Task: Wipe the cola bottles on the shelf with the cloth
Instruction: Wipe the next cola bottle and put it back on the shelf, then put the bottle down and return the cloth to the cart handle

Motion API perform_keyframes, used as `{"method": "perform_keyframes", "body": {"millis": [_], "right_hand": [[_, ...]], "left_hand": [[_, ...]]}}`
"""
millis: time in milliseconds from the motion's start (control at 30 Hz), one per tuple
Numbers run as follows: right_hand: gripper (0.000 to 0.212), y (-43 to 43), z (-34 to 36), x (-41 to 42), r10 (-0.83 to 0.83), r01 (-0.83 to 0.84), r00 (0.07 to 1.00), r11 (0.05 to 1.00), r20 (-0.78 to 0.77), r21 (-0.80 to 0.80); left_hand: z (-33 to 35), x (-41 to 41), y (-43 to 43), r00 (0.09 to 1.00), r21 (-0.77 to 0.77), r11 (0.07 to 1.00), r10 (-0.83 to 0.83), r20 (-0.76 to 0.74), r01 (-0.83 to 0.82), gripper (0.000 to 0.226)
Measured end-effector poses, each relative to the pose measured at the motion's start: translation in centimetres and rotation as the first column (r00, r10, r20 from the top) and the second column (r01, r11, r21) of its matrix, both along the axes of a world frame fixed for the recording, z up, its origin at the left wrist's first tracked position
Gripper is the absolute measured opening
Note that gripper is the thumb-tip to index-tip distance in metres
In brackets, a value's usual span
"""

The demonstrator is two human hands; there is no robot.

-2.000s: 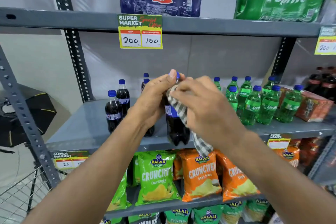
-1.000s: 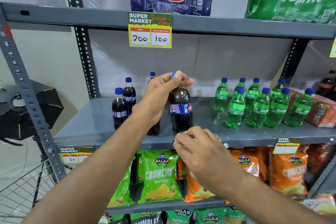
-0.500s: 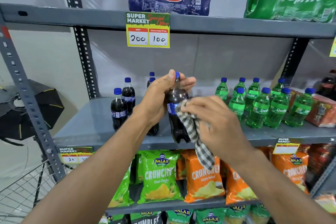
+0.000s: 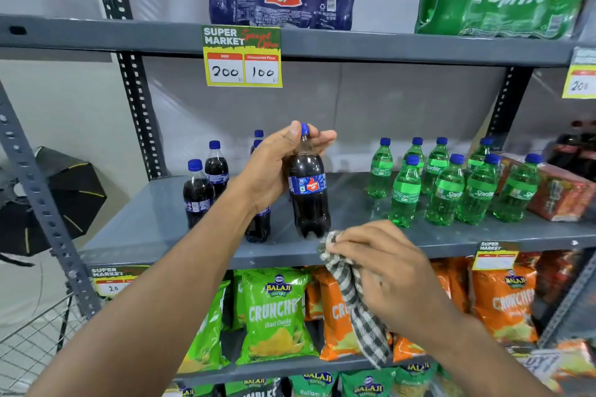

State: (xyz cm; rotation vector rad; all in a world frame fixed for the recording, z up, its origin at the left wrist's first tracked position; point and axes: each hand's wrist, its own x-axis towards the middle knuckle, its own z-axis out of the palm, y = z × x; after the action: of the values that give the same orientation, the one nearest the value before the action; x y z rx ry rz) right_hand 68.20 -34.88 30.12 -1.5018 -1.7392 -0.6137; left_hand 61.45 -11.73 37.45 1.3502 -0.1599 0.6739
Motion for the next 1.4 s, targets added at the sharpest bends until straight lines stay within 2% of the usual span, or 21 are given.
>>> {"method": "perform_keyframes", "body": {"millis": [133,267,367,533,767,1033,1267,1400], "right_hand": [[0.045,-1.0,0.5,1.3,-0.063,0.072,0.993,0.993,-0.095,0.091],[0.051,-1.8,0.2,2.1,-0.102,0.120,0.982,0.987,-0.158,0.110],[0.054,-2.5,-0.4,3.1,-0.126,0.147,0.976,0.983,-0.176,0.109],[0.068,-3.4,-1.3,4.5,-0.173,0.191,0.964,0.979,-0.203,0.071],[0.069,-3.5,-2.4,5.3,-0.166,0.176,0.963,0.984,-0.212,0.030],[0.068,-3.0,-2.6,5.9,-0.156,0.167,0.966,0.985,-0.208,0.033],[0.066,-2.2,-2.2,5.7,-0.131,0.146,0.964,0.988,-0.233,0.048],[0.060,-1.8,-1.3,5.3,-0.126,0.156,0.936,0.986,-0.327,0.066]], "left_hand": [[-0.6,1.5,0.5,0.991,0.116,0.988,0.114,-0.073,-0.105,0.028],[-2.4,2.9,1.2,0.948,0.242,0.937,0.290,-0.134,-0.253,0.029],[-4.2,3.7,2.0,0.919,0.300,0.911,0.346,-0.191,-0.281,0.032],[-5.5,4.6,2.4,0.904,0.356,0.897,0.356,-0.235,-0.261,0.034],[-6.1,6.1,3.1,0.885,0.392,0.883,0.379,-0.270,-0.259,0.024],[-6.1,5.7,3.8,0.874,0.435,0.865,0.394,-0.283,-0.249,0.027],[-4.3,4.5,1.7,0.877,0.462,0.825,0.446,-0.181,-0.324,0.040],[-3.3,2.4,-2.3,0.855,0.547,0.717,0.519,-0.003,-0.433,0.047]]}}
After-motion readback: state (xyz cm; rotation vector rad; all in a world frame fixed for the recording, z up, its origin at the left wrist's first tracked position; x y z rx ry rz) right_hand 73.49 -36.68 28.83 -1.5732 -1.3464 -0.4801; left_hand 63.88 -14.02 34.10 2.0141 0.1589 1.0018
